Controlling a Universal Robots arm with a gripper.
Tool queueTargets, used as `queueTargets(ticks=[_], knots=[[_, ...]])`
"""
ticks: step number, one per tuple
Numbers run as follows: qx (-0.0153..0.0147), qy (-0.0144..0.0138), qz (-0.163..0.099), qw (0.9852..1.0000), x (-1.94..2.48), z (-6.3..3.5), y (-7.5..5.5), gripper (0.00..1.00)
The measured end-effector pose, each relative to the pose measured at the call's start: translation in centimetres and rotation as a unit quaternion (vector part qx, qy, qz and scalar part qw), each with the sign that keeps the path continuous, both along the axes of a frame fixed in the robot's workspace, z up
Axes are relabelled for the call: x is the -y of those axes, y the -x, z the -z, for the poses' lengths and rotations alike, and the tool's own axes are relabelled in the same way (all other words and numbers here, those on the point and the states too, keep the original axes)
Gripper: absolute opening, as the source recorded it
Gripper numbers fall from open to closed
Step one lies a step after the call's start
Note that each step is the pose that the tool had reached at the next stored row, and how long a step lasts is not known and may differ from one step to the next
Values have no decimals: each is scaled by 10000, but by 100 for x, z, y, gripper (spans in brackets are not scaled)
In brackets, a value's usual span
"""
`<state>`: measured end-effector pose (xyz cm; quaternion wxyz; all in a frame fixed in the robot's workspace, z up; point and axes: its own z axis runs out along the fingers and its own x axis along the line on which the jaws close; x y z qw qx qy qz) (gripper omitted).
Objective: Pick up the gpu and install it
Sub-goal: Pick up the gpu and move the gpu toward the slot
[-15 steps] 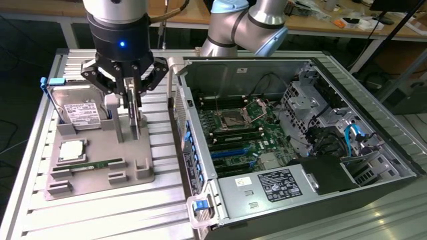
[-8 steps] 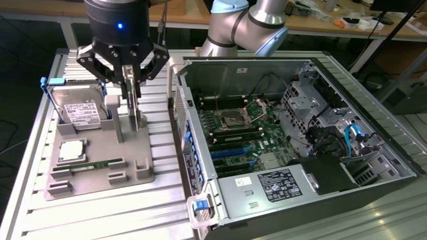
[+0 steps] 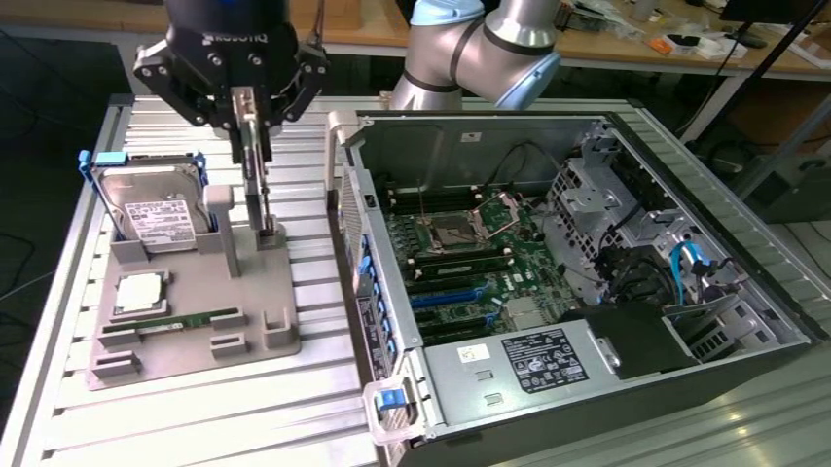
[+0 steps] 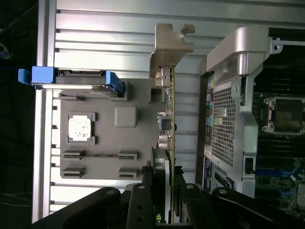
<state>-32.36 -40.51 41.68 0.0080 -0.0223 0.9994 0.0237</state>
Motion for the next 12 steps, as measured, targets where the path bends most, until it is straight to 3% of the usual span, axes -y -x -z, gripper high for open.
queueTargets(ticks=[12], knots=[[0,3,0,10000,-1,-558,-1,27]])
